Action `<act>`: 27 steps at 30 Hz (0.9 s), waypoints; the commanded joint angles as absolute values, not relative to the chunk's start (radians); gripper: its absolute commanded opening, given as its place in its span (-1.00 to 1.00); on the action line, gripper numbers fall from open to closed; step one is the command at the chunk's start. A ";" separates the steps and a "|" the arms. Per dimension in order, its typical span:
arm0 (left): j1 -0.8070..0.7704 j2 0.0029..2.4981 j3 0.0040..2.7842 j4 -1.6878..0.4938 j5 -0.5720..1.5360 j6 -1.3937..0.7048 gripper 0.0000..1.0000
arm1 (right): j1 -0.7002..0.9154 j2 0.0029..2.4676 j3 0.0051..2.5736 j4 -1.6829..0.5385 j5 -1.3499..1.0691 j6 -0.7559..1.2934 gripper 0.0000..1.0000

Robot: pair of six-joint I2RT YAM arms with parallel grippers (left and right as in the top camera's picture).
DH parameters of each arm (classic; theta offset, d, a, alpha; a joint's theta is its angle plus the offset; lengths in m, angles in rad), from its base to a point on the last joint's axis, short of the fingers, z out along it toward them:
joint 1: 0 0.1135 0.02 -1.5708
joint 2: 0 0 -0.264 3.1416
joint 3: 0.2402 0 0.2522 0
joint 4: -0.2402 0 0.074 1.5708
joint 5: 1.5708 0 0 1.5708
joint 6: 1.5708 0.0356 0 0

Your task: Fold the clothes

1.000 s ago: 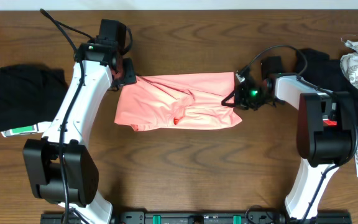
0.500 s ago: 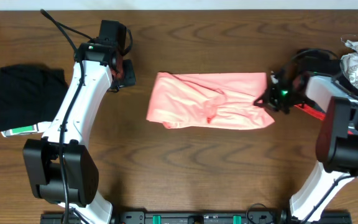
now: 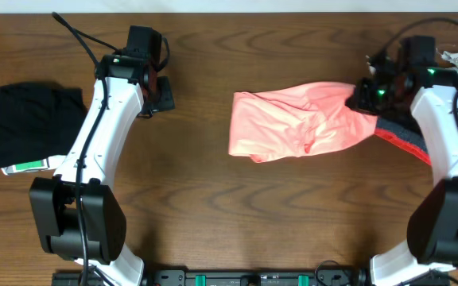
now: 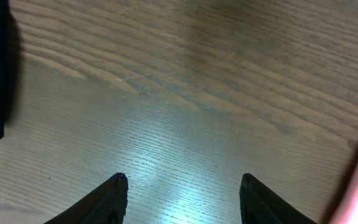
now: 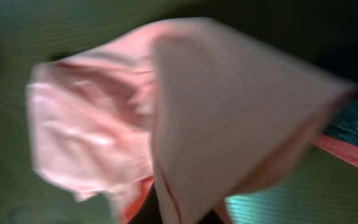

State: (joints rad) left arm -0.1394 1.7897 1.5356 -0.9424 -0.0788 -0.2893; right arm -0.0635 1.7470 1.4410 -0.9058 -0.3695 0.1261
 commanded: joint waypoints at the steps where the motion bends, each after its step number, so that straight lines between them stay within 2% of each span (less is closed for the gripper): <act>1: -0.139 1.804 1.542 -0.954 -0.087 -0.294 0.16 | 0.044 1.732 1.472 -0.920 -0.336 0.138 -0.98; 12: -0.141 1.804 1.542 -0.976 -0.086 -0.294 0.16 | 0.349 1.783 1.472 -0.838 -0.185 0.270 -0.98; 27: -0.142 1.804 1.542 -0.979 -0.037 -0.293 0.16 | 0.509 1.966 1.472 -0.718 -0.191 0.307 -0.97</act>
